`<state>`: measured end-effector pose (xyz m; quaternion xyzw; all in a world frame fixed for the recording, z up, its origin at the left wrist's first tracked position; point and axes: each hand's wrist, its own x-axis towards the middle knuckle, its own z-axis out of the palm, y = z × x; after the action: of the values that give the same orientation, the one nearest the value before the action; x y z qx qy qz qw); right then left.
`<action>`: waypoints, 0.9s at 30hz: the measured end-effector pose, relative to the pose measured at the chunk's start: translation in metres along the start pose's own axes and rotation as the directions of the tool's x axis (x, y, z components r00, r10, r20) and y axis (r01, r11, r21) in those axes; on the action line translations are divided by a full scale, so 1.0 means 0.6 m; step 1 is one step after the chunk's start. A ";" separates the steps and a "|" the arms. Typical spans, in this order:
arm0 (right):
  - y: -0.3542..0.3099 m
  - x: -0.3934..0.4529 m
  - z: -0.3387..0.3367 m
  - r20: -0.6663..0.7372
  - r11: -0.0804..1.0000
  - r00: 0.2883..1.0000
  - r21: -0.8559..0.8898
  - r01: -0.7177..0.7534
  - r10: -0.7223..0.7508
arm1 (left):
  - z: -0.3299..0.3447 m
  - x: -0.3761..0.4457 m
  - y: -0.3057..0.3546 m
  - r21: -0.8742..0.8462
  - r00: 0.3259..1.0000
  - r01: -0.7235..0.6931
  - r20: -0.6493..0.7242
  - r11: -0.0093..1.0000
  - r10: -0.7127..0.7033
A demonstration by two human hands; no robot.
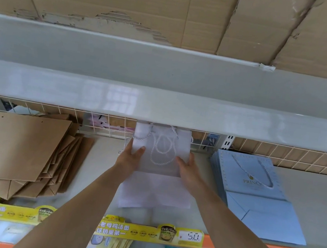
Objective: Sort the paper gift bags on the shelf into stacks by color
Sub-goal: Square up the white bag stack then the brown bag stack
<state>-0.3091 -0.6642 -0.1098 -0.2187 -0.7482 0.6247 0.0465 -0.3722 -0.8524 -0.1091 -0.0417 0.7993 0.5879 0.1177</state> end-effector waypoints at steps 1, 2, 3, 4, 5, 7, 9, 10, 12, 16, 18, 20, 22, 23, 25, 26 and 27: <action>0.001 0.003 0.002 -0.017 1.000 1.000 -0.012 0.000 -0.001 | 0.001 0.007 0.003 0.010 1.000 -0.006 0.019 1.000 0.006; 0.001 0.007 0.004 -0.033 1.000 0.999 -0.022 -0.002 0.001 | 0.002 0.014 0.007 0.010 0.999 -0.013 0.040 1.000 0.012; 0.001 0.010 0.005 -0.047 1.000 0.999 -0.025 -0.005 0.004 | 0.002 0.021 0.011 0.010 0.998 -0.015 0.059 1.000 0.014; -0.001 0.014 0.007 -0.056 1.000 0.998 -0.024 -0.007 0.005 | 0.001 0.027 0.014 0.007 0.997 -0.013 0.075 1.000 0.012; -0.003 0.018 0.008 -0.065 1.000 0.998 -0.026 -0.007 0.006 | 0.000 0.034 0.017 0.000 0.996 -0.010 0.087 1.000 0.010; -0.006 0.026 0.010 -0.083 0.999 0.997 -0.042 -0.007 0.003 | -0.001 0.040 0.020 -0.016 0.995 -0.021 0.100 1.000 0.022; -0.008 0.033 0.011 -0.081 0.996 0.997 -0.085 0.000 -0.007 | -0.002 0.040 0.017 -0.011 0.994 -0.048 0.098 0.999 0.048; -0.008 0.033 0.011 -0.067 0.994 0.998 -0.109 0.002 -0.010 | -0.002 0.038 0.013 0.009 0.995 -0.052 0.084 0.999 0.051; -0.006 0.029 0.009 -0.036 0.988 0.999 -0.153 0.016 -0.022 | -0.004 0.032 0.001 0.082 0.999 -0.036 0.040 0.996 0.032; 0.007 0.024 0.007 -0.072 0.958 0.997 -0.287 -0.013 -0.009 | -0.003 0.020 -0.018 0.266 0.999 -0.019 -0.028 0.964 0.028; 0.010 0.020 0.006 -0.133 0.951 0.991 -0.307 -0.043 0.003 | -0.001 0.016 -0.015 0.270 0.998 0.002 -0.064 0.963 0.016; 0.002 0.016 0.004 -0.173 0.969 0.985 -0.237 -0.065 0.024 | -0.003 0.014 -0.007 0.209 0.997 0.035 -0.077 0.977 -0.019; -0.008 0.012 0.001 -0.201 0.980 0.979 -0.183 -0.073 0.035 | -0.008 0.011 -0.002 0.135 0.997 0.037 -0.066 0.990 -0.028; -0.012 0.011 0.000 -0.209 0.983 0.977 -0.166 -0.079 0.043 | -0.010 0.008 0.000 0.103 0.998 0.030 -0.064 0.994 -0.024; -0.015 0.009 0.001 -0.203 0.987 0.977 -0.132 -0.092 0.064 | -0.014 0.002 0.003 0.064 0.997 0.031 -0.066 0.997 -0.027; -0.016 0.007 0.001 -0.197 0.988 0.978 -0.116 -0.098 0.074 | -0.013 -0.001 0.004 0.055 0.997 0.035 -0.067 0.998 -0.032; -0.016 0.005 0.001 -0.194 0.989 0.977 -0.103 -0.107 0.086 | -0.013 -0.004 0.005 0.052 0.997 0.042 -0.067 0.998 -0.038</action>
<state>-0.3143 -0.6647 -0.1013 -0.3154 -0.7629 0.5595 0.0745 -0.3718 -0.8591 -0.1034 -0.0740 0.8171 0.5622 0.1041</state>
